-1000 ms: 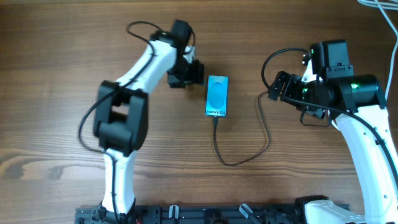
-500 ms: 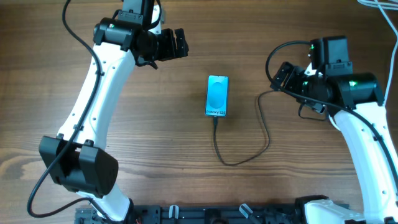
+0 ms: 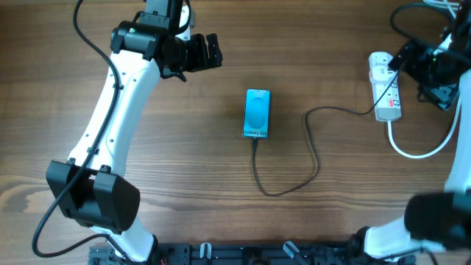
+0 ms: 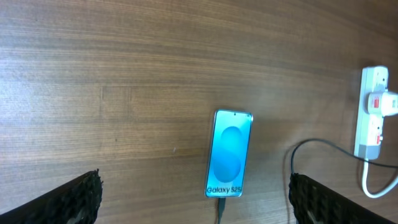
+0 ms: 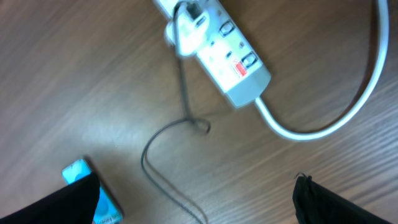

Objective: Plug charger to phone and switch on socket
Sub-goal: 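Move the right gripper over the white power strip's switch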

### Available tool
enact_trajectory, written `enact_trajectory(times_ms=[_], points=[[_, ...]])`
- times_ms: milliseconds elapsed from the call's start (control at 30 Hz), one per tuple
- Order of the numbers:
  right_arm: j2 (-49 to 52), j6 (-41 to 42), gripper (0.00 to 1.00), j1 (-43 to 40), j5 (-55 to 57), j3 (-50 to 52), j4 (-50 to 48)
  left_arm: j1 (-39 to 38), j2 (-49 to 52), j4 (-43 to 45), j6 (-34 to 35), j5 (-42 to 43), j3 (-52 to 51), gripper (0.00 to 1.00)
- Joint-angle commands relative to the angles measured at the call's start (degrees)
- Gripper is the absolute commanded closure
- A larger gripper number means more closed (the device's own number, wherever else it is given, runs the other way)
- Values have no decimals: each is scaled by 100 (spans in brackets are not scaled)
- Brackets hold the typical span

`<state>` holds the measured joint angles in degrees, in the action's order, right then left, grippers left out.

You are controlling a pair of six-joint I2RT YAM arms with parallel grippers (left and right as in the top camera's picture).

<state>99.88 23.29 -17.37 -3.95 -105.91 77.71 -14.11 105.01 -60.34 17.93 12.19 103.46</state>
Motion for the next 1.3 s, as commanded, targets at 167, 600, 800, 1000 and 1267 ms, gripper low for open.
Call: enact_trajectory(times_ms=[167, 600, 800, 1000, 1267], points=[[1405, -81, 0, -1488, 59, -417, -188, 20, 42, 11, 52, -28, -33, 0], [2260, -229, 0, -1283, -422, -411, -1062, 20, 42, 11, 52, -28, -33, 0], [2570, -225, 0, -1054, -94, -374, -1246, 20, 42, 11, 52, -28, -33, 0], [2905, -232, 1, -1056, 267, -328, -1252, 20, 42, 11, 52, -28, -33, 0], [3237, -278, 0, -1045, 267, -291, -1517, 20, 42, 11, 52, -28, -33, 0]])
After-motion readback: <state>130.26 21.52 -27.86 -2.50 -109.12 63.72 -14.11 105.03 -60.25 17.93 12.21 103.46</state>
